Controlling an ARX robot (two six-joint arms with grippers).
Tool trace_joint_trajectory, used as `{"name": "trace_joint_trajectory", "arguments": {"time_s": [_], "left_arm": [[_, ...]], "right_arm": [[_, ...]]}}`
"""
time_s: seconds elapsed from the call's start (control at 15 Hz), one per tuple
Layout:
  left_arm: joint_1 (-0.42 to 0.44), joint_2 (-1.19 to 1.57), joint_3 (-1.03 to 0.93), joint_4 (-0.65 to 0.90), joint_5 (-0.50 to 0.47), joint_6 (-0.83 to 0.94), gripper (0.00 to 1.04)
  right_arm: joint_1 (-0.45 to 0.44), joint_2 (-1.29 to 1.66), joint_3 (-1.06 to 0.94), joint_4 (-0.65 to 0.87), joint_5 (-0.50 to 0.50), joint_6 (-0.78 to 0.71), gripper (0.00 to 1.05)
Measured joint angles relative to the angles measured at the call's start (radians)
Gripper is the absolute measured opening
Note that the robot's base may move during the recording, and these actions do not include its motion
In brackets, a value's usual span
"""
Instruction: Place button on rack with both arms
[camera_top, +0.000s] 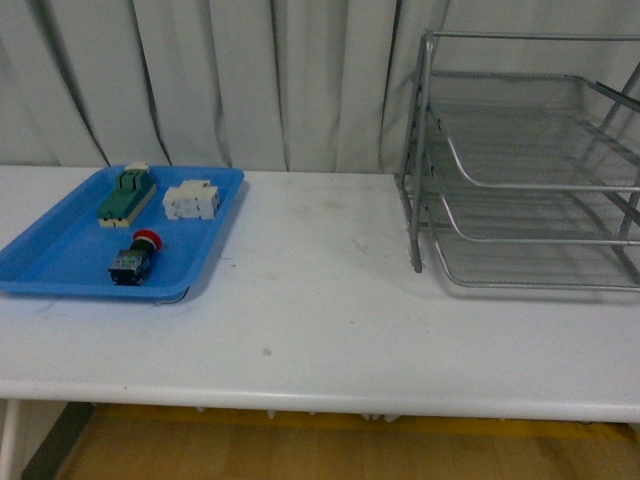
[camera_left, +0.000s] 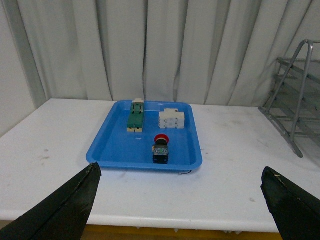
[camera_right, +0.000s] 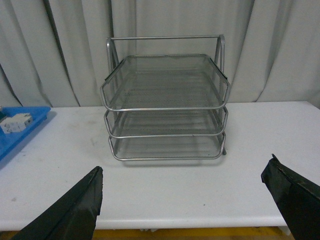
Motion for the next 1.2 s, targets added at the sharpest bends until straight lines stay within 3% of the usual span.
{"name": "trace_joint_trajectory", "arguments": {"time_s": [0.13,0.2,0.27,0.4,0.47,0.6,0.67,0.8,1.0,1.2], "left_arm": [[0.000,0.000,0.000,0.000,0.000,0.000,0.98],[0.000,0.000,0.000,0.000,0.002,0.000,0.98],[0.000,0.000,0.000,0.000,0.002,0.000,0.98],[0.000,0.000,0.000,0.000,0.002,0.000,0.98],[0.000,0.000,0.000,0.000,0.002,0.000,0.98],[0.000,0.000,0.000,0.000,0.002,0.000,0.98],[0.000,0.000,0.000,0.000,0.002,0.000,0.98],[0.000,0.000,0.000,0.000,0.002,0.000,0.98],[0.000,0.000,0.000,0.000,0.002,0.000,0.98],[0.000,0.000,0.000,0.000,0.002,0.000,0.98]], "right_arm": [[-0.009,0.005,0.001,-0.008,-0.024,0.016,0.98],[-0.094,0.158,0.015,0.095,-0.184,0.126,0.98],[-0.151,0.374,0.053,0.291,-0.243,0.217,0.98],[-0.212,0.853,0.216,0.698,-0.212,0.259,0.98],[-0.225,1.129,0.349,0.813,-0.145,0.267,0.98],[-0.230,1.490,0.558,0.769,-0.028,0.301,0.98],[-0.242,1.586,0.607,0.753,-0.042,0.380,0.98],[-0.266,1.648,0.592,0.941,-0.130,0.669,0.98],[-0.282,1.831,0.552,1.281,-0.178,1.194,0.98],[-0.252,1.957,0.594,1.290,-0.177,1.511,0.98]]}}
